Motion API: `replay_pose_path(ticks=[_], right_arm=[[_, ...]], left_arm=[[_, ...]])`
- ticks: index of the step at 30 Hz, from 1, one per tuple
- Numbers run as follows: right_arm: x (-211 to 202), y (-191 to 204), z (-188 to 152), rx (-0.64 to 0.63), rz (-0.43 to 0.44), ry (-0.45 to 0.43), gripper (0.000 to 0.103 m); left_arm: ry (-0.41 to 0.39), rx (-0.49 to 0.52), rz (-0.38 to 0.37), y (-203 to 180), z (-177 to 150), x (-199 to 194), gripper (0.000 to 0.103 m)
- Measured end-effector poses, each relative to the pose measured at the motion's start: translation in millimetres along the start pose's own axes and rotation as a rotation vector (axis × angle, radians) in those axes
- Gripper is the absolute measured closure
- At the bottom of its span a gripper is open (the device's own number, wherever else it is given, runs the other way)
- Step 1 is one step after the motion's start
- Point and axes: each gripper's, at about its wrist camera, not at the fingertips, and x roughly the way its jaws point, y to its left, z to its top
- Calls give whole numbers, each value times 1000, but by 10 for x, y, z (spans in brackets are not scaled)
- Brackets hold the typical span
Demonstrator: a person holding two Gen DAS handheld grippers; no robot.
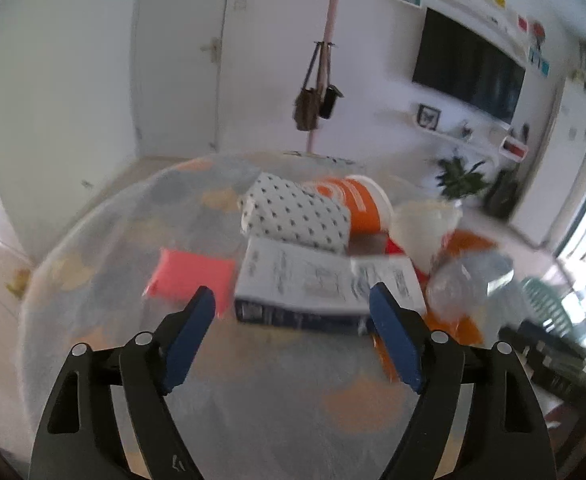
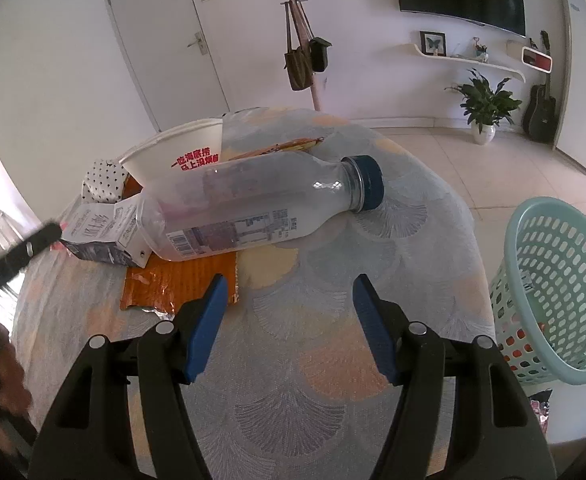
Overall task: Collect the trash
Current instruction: 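Move both tools back to the table and grasp another milk carton with the left tool, then grasp the clear plastic bottle by its body with the right tool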
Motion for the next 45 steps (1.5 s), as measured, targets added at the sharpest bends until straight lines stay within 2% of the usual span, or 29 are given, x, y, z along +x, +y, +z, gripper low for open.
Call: replay_pose_path(ticks=[2, 4, 6, 9, 13, 17, 19, 21, 25, 27, 29, 31, 33, 36, 39, 43, 45], right_arm=[[6, 9, -5, -4, -6, 2, 42], [19, 23, -10, -6, -8, 8, 42], [30, 34, -8, -9, -7, 15, 42], [40, 49, -5, -13, -10, 20, 42], [44, 60, -8, -23, -15, 20, 42], [46, 65, -13, -25, -20, 17, 41], [30, 50, -18, -22, -21, 12, 41], [-1, 39, -22, -17, -28, -5, 41], [-48, 18, -10, -11, -33, -26, 40], [-81, 0, 16, -5, -25, -41, 37], [-114, -46, 81, 20, -16, -41, 32], [-148, -71, 156, 38, 7, -39, 32], [-183, -87, 250, 56, 31, -40, 31], [-146, -74, 380, 100, 64, -7, 26], [-39, -58, 477, 159, 95, 44, 26], [100, -83, 609, 266, 109, 99, 22], [179, -115, 678, 348, 91, 115, 14]], left_arm=[[45, -38, -73, 146, 98, 150, 25], [87, -73, -182, 238, 118, 257, 26], [104, -77, -246, 249, 85, 279, 27], [139, -44, -312, 154, -59, 196, 29], [198, 12, -436, 0, -314, 6, 29], [251, 97, -545, -130, -519, -216, 29], [233, 141, -524, -154, -537, -282, 27], [202, 196, -450, -197, -475, -282, 25], [245, 248, -400, -390, -329, 59, 21], [248, 322, -301, -544, -320, 218, 20], [299, 384, -246, -673, -357, 393, 25], [325, 397, -205, -719, -394, 513, 41], [310, 383, -198, -693, -399, 553, 45], [287, 298, -231, -526, -368, 520, 50], [243, 232, -272, -293, -384, 402, 50], [226, 183, -274, -90, -500, 344, 51], [208, 154, -305, -12, -530, 328, 51]])
